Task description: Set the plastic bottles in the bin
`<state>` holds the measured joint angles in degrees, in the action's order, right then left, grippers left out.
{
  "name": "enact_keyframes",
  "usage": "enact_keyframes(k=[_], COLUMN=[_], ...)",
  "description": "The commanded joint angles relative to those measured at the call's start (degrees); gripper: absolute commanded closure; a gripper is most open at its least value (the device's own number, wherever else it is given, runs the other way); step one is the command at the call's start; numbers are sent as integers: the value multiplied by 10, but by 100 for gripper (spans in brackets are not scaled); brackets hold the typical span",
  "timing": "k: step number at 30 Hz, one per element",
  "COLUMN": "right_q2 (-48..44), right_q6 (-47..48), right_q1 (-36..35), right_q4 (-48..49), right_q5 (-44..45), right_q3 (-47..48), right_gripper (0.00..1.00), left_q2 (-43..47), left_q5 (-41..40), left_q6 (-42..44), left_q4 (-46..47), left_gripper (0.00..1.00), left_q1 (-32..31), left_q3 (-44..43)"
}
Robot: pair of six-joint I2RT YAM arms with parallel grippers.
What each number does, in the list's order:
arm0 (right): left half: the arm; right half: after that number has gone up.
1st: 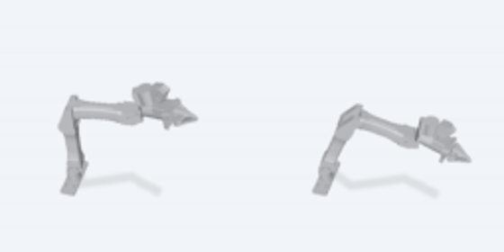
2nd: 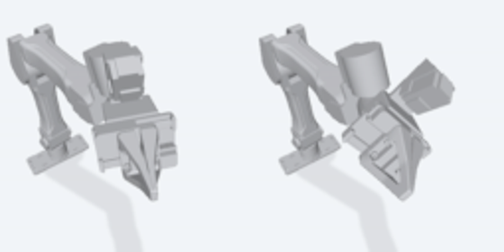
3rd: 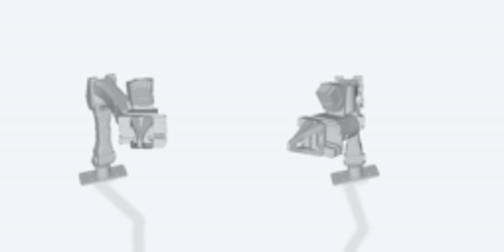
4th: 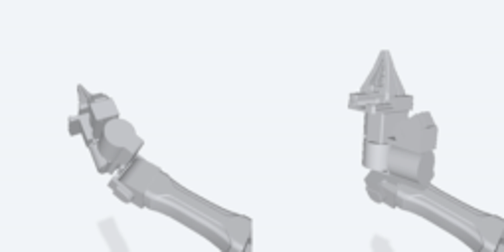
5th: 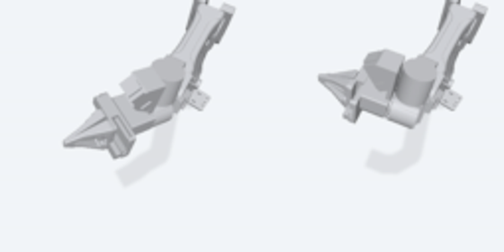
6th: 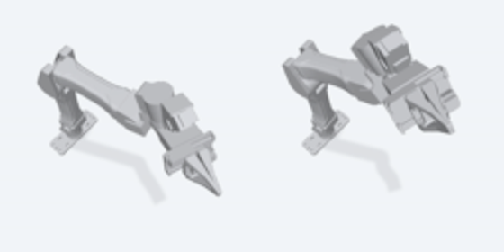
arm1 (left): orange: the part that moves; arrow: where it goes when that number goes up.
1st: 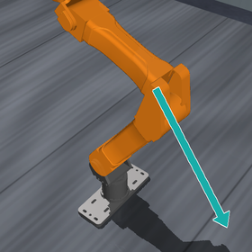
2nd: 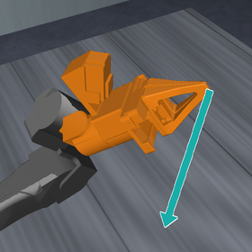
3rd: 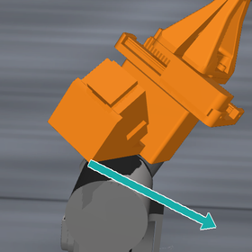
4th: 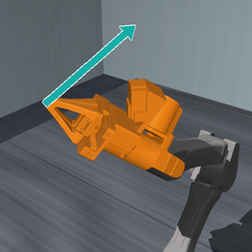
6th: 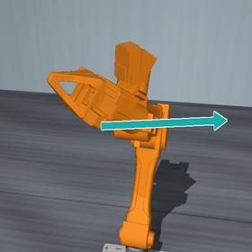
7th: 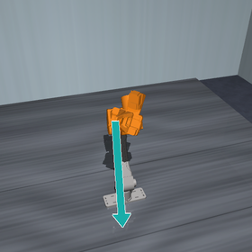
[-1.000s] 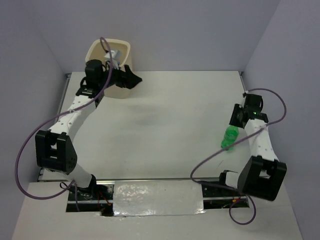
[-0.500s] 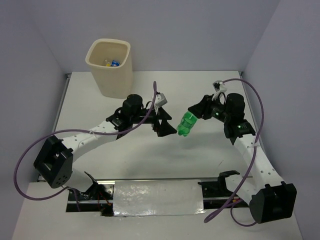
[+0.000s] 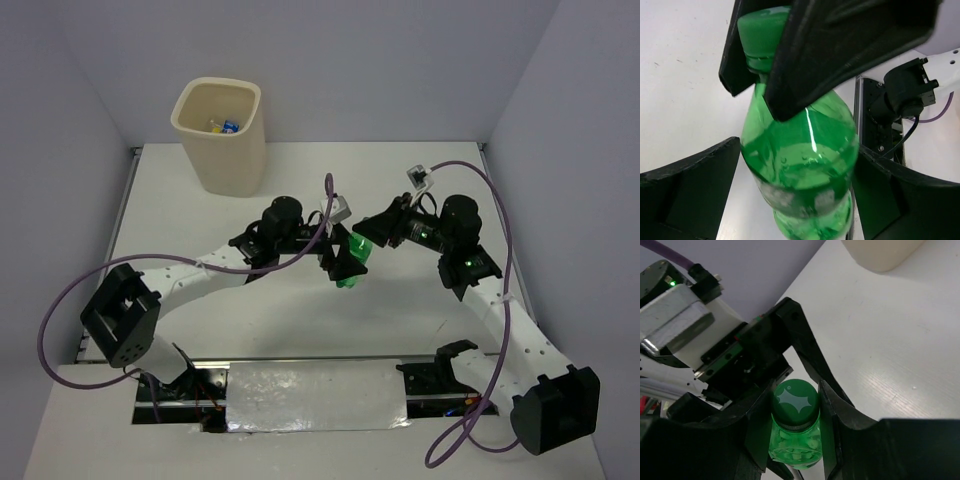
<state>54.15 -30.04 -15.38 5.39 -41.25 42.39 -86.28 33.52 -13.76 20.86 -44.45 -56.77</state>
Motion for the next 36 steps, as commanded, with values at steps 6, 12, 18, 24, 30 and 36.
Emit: enact_keyframes(k=[6,12,18,24,30,36], right_q2=[-8,-8,-52,-123,-149,-111], right_q6=[-43,6,50,82,100,109], right_q1=[-18,-19,-6,0,24,110], right_q4=[96,3,-142,-248,-286,-265], right_q5=[18,76,280,569,705,620], right_q3=[-4,23,62,73,58,51], right_gripper=[100,65,0,0,0,0], left_q2=[-34,-24,20,38,-18,-155], left_q5=[50,38,-55,-83,-62,-71], left_q6=[5,8,19,-6,-38,-72], left_q4=[12,-11,-76,-123,-150,-173], left_gripper=[14,59,67,66,61,61], left_q1=[-6,-5,34,181,336,423], left_q3=[-53,-60,-69,-122,-282,-515])
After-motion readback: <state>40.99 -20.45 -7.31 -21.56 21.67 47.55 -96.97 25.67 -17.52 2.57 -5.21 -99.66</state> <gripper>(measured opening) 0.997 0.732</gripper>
